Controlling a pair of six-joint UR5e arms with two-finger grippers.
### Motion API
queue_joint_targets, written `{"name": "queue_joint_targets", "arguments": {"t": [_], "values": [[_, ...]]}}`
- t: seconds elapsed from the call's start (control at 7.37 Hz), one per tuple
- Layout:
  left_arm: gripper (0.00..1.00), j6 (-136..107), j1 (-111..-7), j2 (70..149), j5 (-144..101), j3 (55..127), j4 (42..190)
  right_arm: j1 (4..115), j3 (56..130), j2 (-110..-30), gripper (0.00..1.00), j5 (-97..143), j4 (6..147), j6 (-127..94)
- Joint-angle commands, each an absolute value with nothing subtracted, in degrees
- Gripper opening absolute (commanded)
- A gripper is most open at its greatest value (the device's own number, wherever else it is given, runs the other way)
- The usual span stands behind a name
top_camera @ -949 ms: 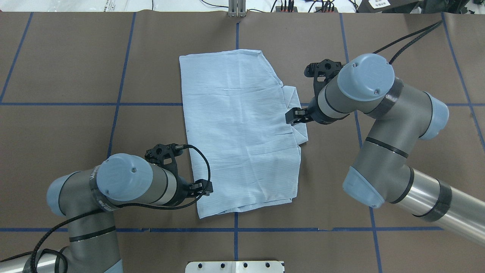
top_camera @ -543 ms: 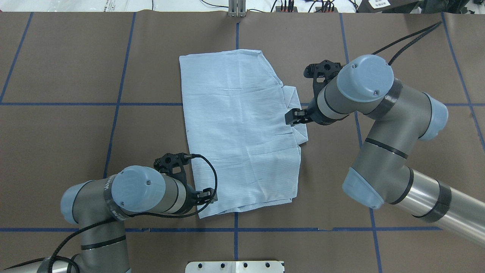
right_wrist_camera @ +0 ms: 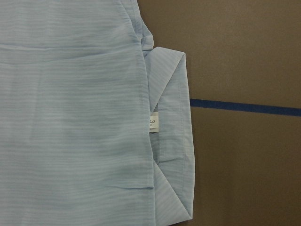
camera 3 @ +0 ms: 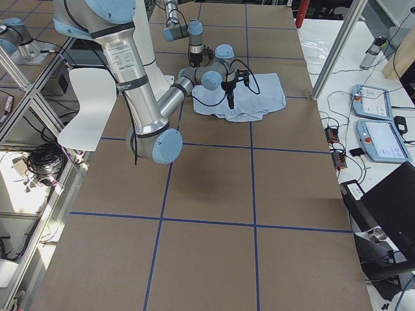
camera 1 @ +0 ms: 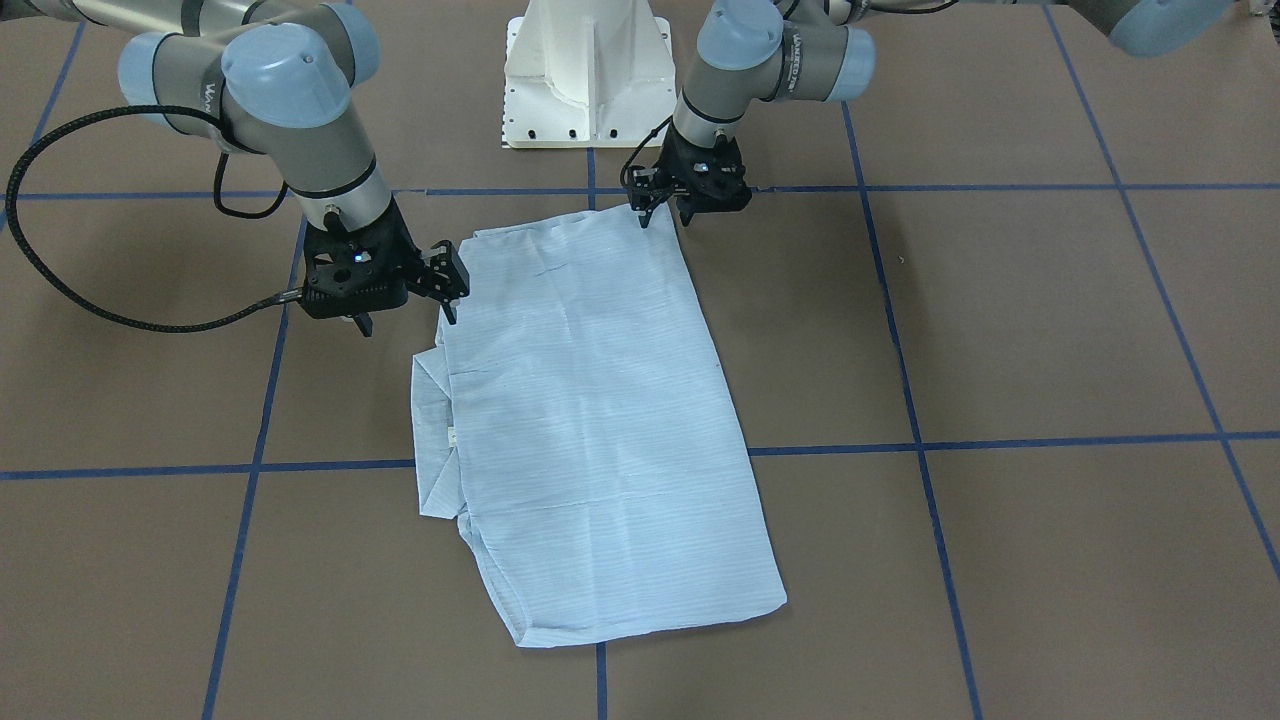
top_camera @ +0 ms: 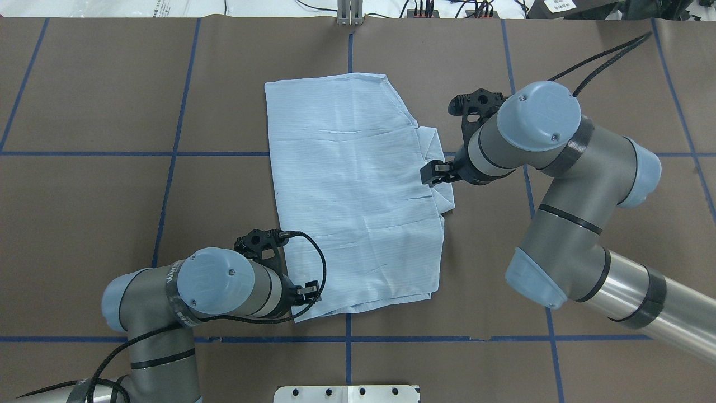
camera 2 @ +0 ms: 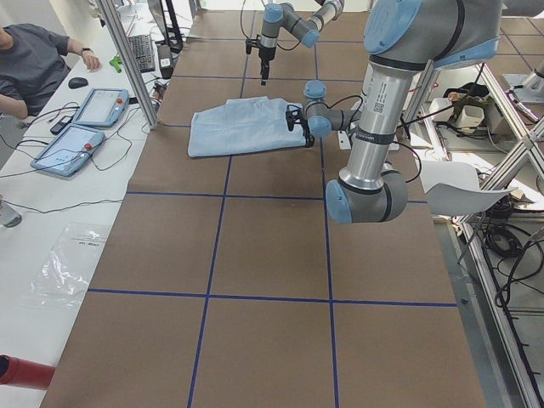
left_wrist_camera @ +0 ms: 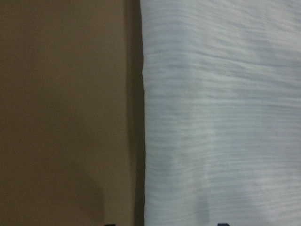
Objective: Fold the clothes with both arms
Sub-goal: 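Move the right gripper to the shirt's near edge beside the left gripper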
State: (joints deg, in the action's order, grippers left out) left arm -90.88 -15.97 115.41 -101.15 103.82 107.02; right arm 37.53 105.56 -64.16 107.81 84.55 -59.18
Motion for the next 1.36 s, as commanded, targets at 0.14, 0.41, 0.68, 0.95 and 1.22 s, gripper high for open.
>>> {"name": "queue_joint_targets", "arguments": {"t": [0.14, 0.41, 0.68, 0.95, 1.22], "values": [[0.65, -90.88, -15.12, 115.66, -101.16, 103.54, 107.05, 37.53, 105.56, -64.16, 1.0, 107.75, 84.55, -59.24], [0.39, -91.05, -15.12, 116.01, -101.16, 103.45, 107.14, 37.53, 105.56, -64.16, 1.0, 107.75, 84.55, -59.15], [0.0, -92.53, -15.2, 116.02, -101.16, 103.54, 107.05, 37.44, 105.56, -64.25, 1.0, 107.75, 84.55, -59.24], [0.0, -93.34, -15.29, 115.84, -100.99, 103.97, 107.05, 36.39, 106.78, -64.51, 1.0, 107.84, 84.55, -65.42], [0.0, -93.34, -15.38, 115.66, -100.99, 104.06, 106.96, 31.32, 114.31, -67.74, 1.0, 107.06, 85.08, -84.01]]}}
